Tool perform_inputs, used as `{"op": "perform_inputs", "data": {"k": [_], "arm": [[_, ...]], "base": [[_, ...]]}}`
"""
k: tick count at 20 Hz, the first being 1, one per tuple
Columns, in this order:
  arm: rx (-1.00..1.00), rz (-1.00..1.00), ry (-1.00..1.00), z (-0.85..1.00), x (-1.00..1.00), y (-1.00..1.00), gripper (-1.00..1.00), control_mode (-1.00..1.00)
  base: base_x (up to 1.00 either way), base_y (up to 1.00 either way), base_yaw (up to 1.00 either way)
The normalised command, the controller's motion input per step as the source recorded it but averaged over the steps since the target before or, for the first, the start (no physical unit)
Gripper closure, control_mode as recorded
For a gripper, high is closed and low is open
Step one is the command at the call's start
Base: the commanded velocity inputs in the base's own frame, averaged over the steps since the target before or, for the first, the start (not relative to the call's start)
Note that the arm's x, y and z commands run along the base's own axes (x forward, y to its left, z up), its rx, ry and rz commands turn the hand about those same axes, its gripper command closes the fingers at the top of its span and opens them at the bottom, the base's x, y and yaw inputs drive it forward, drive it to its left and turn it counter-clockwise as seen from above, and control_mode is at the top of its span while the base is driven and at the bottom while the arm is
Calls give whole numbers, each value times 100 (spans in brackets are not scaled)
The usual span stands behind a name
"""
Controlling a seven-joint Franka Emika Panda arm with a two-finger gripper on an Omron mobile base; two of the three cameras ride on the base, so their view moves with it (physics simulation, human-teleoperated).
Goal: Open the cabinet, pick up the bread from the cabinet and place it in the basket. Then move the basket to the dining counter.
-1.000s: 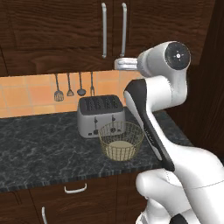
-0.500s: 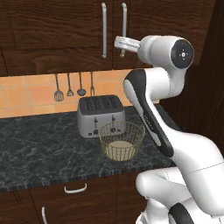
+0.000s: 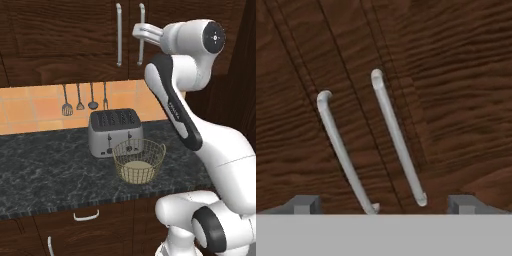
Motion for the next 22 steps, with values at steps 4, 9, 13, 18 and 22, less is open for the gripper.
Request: {"op": "perform_inputs", "data": {"k": [4, 9, 13, 18, 22], "arm": [[2, 3, 1, -3, 47, -6, -100, -100], [3, 2, 1, -12, 71, -4, -100, -100], [0, 0, 6, -25, 63, 0, -100, -100], [0, 0, 5, -22, 55, 5, -100, -100], [0, 0, 0, -6, 69, 12, -100, -100]], "base": [[0, 0, 0], [0, 0, 0], [0, 0, 0], [0, 0, 0], [0, 0, 0]]}}
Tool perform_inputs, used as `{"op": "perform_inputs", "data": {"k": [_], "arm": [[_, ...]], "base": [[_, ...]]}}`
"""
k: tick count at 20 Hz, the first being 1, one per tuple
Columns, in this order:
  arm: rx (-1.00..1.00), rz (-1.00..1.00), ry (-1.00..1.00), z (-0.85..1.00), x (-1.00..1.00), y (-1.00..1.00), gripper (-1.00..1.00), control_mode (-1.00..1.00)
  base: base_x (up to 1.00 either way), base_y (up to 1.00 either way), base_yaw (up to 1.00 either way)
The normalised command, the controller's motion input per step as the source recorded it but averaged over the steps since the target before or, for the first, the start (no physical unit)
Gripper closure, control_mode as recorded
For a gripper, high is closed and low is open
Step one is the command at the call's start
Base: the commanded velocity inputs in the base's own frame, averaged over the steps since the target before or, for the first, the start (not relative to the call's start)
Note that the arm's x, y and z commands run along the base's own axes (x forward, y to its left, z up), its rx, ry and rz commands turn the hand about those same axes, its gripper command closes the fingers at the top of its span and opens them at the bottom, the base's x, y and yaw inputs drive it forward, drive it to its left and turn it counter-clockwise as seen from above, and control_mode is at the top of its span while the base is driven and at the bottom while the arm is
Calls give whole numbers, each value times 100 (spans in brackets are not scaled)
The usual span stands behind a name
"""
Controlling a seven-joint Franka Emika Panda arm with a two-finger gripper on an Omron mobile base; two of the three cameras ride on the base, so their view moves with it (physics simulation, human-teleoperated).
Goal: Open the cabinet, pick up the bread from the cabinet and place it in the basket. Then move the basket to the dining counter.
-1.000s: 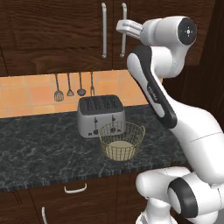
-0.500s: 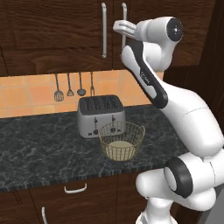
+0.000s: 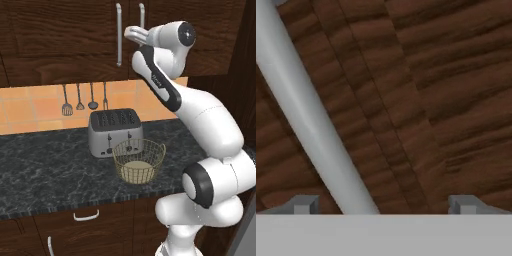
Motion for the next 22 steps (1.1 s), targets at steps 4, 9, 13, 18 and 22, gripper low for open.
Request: {"op": "perform_inputs", "data": {"k": [4, 9, 13, 18, 22], "arm": [[0, 0, 0, -14, 84, 13, -100, -100], [0, 0, -3, -30, 69, 9, 100, -100], [0, 0, -20, -63, 37, 0, 100, -100], [0, -3, -18, -27, 41, 0, 100, -100], [3, -5, 3, 37, -30, -2, 100, -100]], "base": [[0, 0, 0], [0, 0, 0], [0, 0, 0], [0, 0, 0], [0, 0, 0]]}}
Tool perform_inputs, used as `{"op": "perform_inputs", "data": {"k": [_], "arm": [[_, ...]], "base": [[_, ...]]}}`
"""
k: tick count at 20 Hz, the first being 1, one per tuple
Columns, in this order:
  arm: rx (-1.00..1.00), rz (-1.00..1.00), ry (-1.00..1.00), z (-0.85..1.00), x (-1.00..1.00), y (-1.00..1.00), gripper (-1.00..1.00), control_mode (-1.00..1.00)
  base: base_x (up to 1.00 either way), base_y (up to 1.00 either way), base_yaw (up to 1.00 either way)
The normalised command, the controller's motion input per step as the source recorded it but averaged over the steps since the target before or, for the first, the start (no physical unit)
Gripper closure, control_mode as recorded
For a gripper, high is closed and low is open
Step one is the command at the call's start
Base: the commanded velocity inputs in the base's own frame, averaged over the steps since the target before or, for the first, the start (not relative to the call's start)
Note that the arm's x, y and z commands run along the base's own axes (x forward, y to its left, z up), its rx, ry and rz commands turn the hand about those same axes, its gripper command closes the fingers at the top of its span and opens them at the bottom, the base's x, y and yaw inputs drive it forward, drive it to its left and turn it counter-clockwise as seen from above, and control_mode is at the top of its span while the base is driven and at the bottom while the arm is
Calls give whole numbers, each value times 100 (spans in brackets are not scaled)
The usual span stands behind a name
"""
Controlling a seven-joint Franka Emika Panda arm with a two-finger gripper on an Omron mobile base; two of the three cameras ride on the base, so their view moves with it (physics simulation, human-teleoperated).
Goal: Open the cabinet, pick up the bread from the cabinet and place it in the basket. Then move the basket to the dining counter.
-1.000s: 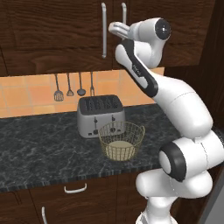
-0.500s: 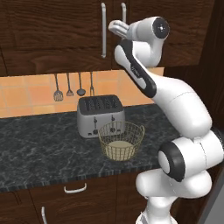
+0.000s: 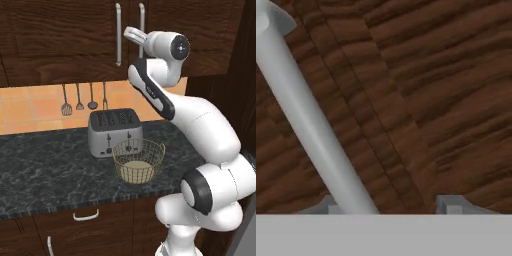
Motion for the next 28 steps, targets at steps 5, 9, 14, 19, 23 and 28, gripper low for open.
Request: {"op": "perform_inputs", "data": {"k": [5, 9, 14, 19, 23, 28], "arm": [[4, -3, 3, 33, -100, -32, 100, -100], [11, -1, 0, 22, -100, -83, 100, -100], [2, -2, -2, 8, -100, -100, 100, -100], [2, 0, 4, 25, -100, -97, 100, -100], [4, -1, 15, 33, -100, -97, 100, -100], [5, -1, 8, 12, -100, -97, -100, -100]], "base": [[0, 0, 0], [0, 0, 0], [0, 0, 0], [0, 0, 0], [0, 0, 0], [0, 0, 0]]}}
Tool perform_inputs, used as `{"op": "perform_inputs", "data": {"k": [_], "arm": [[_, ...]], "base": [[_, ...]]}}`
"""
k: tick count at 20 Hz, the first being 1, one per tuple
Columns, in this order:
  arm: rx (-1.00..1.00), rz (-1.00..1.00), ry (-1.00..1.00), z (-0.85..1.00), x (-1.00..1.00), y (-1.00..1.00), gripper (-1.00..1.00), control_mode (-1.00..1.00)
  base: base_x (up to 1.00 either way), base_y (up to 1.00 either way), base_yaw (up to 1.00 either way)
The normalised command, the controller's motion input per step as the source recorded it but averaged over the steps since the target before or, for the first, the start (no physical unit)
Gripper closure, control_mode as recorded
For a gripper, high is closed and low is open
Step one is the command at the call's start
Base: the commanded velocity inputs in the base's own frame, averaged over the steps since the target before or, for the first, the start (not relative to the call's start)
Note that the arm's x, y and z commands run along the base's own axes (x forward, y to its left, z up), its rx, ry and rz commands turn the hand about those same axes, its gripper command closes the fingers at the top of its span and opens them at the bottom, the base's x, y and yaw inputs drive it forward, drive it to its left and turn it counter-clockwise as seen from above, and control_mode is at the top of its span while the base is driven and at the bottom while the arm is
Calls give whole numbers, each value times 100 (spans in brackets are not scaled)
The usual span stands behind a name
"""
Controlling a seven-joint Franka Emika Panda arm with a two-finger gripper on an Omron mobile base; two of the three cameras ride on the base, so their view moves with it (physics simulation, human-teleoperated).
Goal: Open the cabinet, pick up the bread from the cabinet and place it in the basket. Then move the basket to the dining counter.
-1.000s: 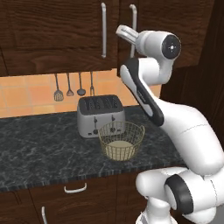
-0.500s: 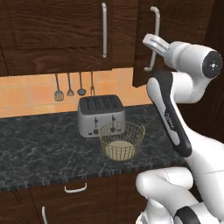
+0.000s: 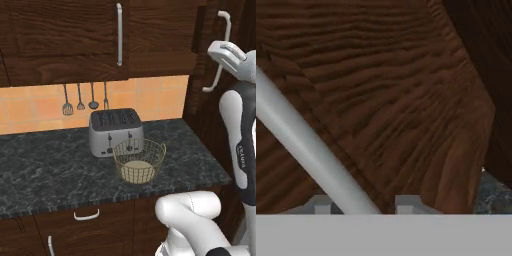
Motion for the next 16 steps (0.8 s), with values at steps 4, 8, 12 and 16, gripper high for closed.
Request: {"op": "perform_inputs", "data": {"k": [4, 8, 12, 16], "arm": [[4, -5, 1, -9, -100, -15, -100, -100], [10, -9, 8, 0, -100, 43, -100, -100], [8, -28, 34, 3, -35, 97, -100, -100], [18, -25, 33, 0, 53, 99, -100, -100]], "base": [[0, 0, 0], [0, 0, 0], [0, 0, 0], [0, 0, 0]]}}
